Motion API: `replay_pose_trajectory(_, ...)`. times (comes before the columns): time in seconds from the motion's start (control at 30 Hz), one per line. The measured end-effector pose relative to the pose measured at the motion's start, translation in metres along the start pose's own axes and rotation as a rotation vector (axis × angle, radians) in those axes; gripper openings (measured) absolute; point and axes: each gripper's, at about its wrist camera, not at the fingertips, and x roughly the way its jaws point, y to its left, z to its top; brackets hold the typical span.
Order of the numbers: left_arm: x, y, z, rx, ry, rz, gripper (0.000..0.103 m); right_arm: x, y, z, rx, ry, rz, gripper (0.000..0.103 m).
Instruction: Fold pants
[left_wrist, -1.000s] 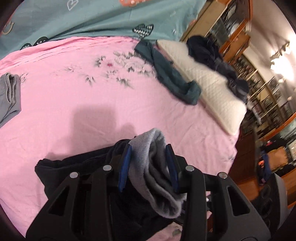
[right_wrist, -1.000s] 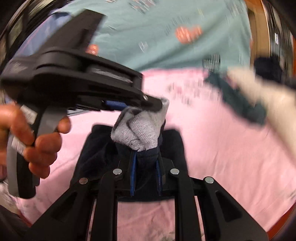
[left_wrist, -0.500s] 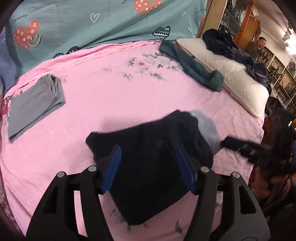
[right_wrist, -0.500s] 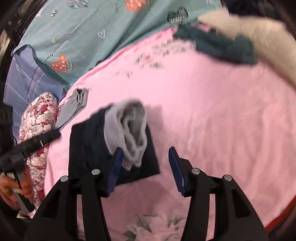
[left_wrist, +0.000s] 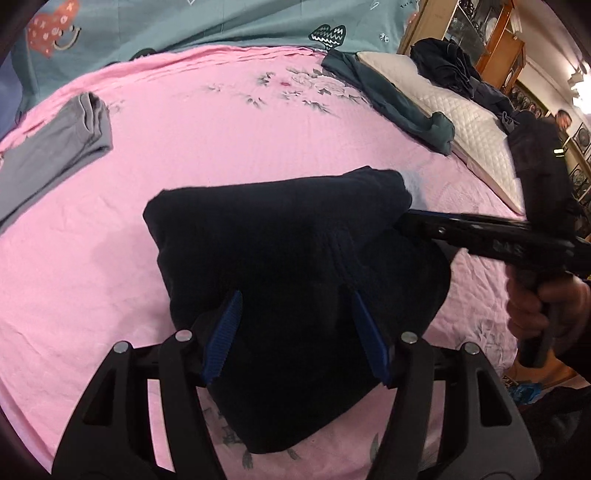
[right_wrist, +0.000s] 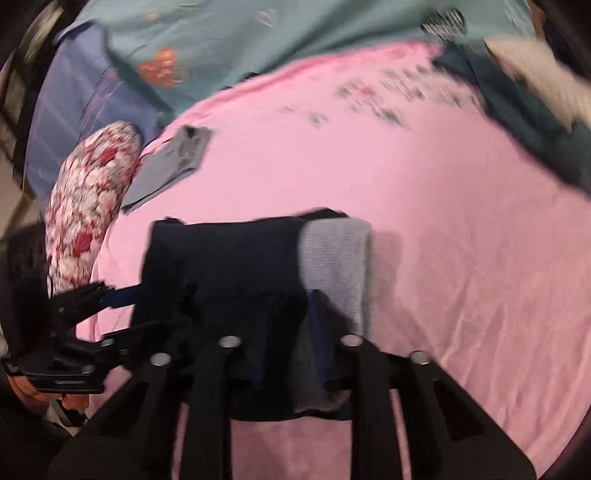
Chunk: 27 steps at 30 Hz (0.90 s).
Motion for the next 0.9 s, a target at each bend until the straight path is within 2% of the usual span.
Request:
replay_pose_trajectory(0.07, 0.007, -0.001, -0.003, 0.012, 0.008, 0.007, 0.063, 0.000, -0.009, 0.002, 0.039, 0.012, 0.042, 0.010)
replay_pose_trajectory(0.17, 0.005, -0.010, -0.003, 0.072, 0.010, 0.050, 0.063, -0.004, 0.009, 0.008, -0.016, 0.040, -0.030, 0.011)
replay_pose_trajectory(0.2, -0.001, -0.013, -0.001, 0.081, 0.012, 0.070, 0.063, -0.009, 0.019, 0.011, -0.037, 0.043, -0.055, 0.015)
replay_pose_trajectory(0.27, -0.026, -0.013, 0.004, 0.081, -0.035, 0.108, 0.066, -0.027, 0.036, 0.015, -0.076, -0.001, -0.111, 0.024)
replay_pose_trajectory(0.33, -0.047, -0.009, 0.007, 0.053, -0.099, 0.101, 0.079, -0.045, 0.049, 0.019, -0.123, -0.054, -0.127, 0.025)
replay_pose_trajectory(0.43, -0.054, 0.002, 0.019, 0.024, -0.144, 0.093, 0.080, -0.034, 0.057, 0.030, -0.156, -0.019, -0.136, 0.025)
replay_pose_trajectory(0.5, -0.043, 0.009, 0.029, 0.015, -0.152, 0.121, 0.079, -0.019, 0.060, 0.036, -0.188, 0.011, -0.178, 0.025)
replay_pose_trajectory(0.7, 0.000, 0.044, 0.046, -0.113, -0.069, 0.135, 0.077, 0.007, 0.049, 0.049, -0.146, 0.101, -0.221, 0.025)
replay_pose_trajectory(0.9, 0.026, 0.056, 0.043, -0.161, -0.015, 0.151, 0.080, 0.018, 0.042, 0.054, -0.119, 0.147, -0.238, 0.025)
